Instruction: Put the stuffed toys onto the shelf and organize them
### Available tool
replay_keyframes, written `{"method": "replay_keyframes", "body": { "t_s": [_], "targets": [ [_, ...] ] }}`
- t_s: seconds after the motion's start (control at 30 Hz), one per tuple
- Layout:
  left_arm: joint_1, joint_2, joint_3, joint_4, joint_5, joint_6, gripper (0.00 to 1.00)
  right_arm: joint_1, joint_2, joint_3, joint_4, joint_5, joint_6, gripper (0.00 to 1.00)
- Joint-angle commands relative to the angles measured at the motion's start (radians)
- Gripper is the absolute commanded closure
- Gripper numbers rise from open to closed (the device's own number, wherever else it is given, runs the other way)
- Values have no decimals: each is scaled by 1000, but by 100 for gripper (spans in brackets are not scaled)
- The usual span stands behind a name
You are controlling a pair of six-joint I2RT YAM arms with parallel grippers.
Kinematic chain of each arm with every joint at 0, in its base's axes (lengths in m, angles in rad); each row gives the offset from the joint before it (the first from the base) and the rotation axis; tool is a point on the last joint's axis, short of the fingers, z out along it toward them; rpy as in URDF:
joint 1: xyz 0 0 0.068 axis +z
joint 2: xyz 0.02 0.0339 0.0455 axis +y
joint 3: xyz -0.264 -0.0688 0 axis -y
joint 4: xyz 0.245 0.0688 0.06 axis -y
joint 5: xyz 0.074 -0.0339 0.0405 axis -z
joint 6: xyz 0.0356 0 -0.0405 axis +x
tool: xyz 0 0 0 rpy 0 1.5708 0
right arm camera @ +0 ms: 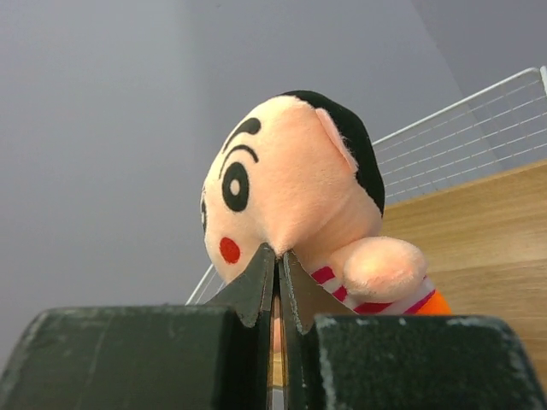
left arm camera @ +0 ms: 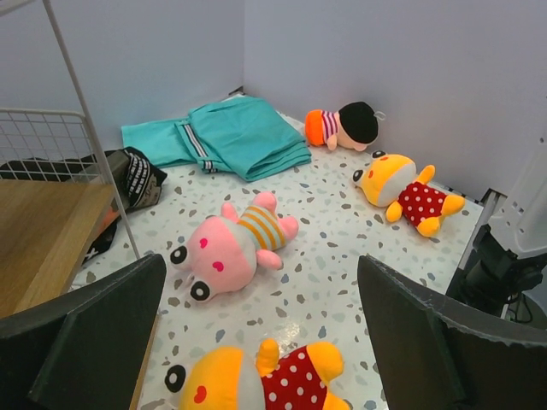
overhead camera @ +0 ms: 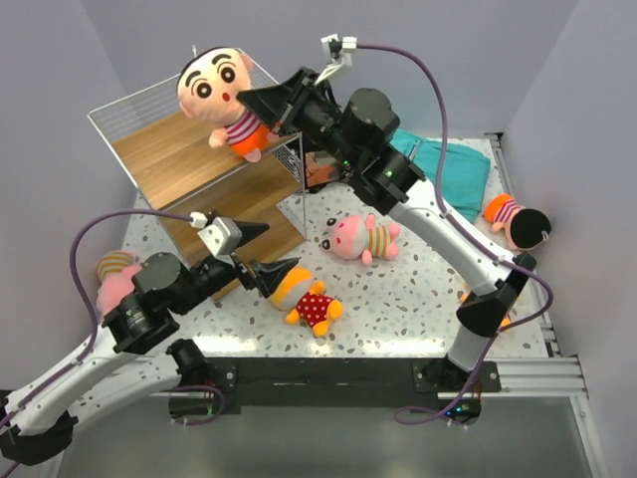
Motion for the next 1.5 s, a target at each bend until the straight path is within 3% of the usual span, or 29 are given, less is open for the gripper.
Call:
{"method": "replay_keyframes", "body": {
  "t_s": [0.0,0.2,0.53,1.1,1.2,1.27,1.33,1.47],
  "targets": [
    [-4,-42,-12,32,-16,31,0,17,43,70,63,58,-5,100],
    [-4,-68,-18,43,-19,37,0,34,82,75,49,139,-41,99],
    [-4,-77,-19,38,-28,40,0,37,116,119,17,210,-87,67],
    [-6,-82,-24,30,-51,46,0,42,-11,81,-40,179,-159,60],
    [-4,-83,-24,27,-63,49,0,40,-141,-82,-52,152,-228,58],
    [-4,-80,-19,21,-74,49,0,40,-226,-294,-22,159,-280,57],
    [-4,-76,-18,14,-103,46,0,40,-365,-481,-5,202,-336,55],
    [-4,-68,-16,7,-98,44,0,40,-564,-672,-116,328,-415,48]
  ]
}}
